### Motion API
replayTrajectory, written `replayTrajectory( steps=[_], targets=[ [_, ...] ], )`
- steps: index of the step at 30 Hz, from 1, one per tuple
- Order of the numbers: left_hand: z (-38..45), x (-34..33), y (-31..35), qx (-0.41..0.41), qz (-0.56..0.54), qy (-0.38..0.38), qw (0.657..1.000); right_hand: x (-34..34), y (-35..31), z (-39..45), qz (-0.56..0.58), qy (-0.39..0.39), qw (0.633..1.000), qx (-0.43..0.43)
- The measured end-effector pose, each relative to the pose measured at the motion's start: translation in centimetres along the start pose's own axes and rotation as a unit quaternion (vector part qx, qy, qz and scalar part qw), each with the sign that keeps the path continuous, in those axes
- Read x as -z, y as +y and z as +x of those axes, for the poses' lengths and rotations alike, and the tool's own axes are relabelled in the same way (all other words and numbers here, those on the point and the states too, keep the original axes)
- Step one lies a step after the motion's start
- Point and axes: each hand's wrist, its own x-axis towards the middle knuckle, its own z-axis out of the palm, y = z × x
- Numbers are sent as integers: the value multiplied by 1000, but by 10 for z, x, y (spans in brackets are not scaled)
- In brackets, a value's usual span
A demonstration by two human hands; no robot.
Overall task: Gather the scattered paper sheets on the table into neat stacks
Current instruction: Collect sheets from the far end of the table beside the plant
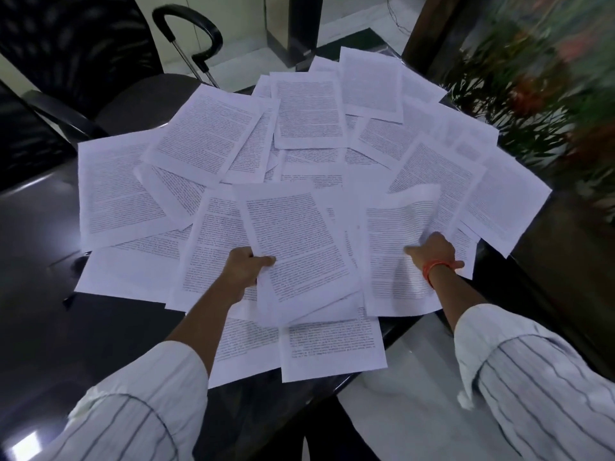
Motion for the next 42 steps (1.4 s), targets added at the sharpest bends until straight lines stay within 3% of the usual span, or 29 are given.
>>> replayTrajectory(
  steps=[4,8,13,15,18,21,24,27,29,34,36,39,42],
  targets=[
    [-6,4,-3,13,-11,-17,1000,23,2,3,199,-29,979,35],
    [-9,12,-9,24,8,-27,999,56,-2,8,445,-141,884,4],
    [-10,5,-21,7,18,-23,1000,56,-24,-9,510,-285,812,22],
    [-13,1,-25,-8,48,-36,998,38,-42,-31,468,-332,818,43],
    [-18,-4,-26,-11,70,-47,996,5,-69,-67,340,-347,871,80],
    [-20,-8,-25,36,-1,-38,999,-33,-81,-92,176,-293,932,121],
    [-13,-10,-26,89,-101,-33,990,-60,-84,-111,102,-210,963,133],
    [-14,-17,-25,60,-135,-83,986,-73,-80,-123,-6,-154,974,168],
    [-20,-26,-22,53,-136,-54,988,-75,-77,-128,-44,-142,970,194],
    [-26,-34,-19,-58,-51,33,996,-69,-68,-126,-9,-121,975,187],
    [-32,-32,-8,-88,-65,33,993,-59,-68,-120,92,-122,976,156],
    [-39,-25,13,-145,-71,26,987,-34,-71,-115,363,-161,911,112],
    [-46,-22,36,-197,-73,25,977,-10,-81,-120,430,-125,876,179]
  ],
)
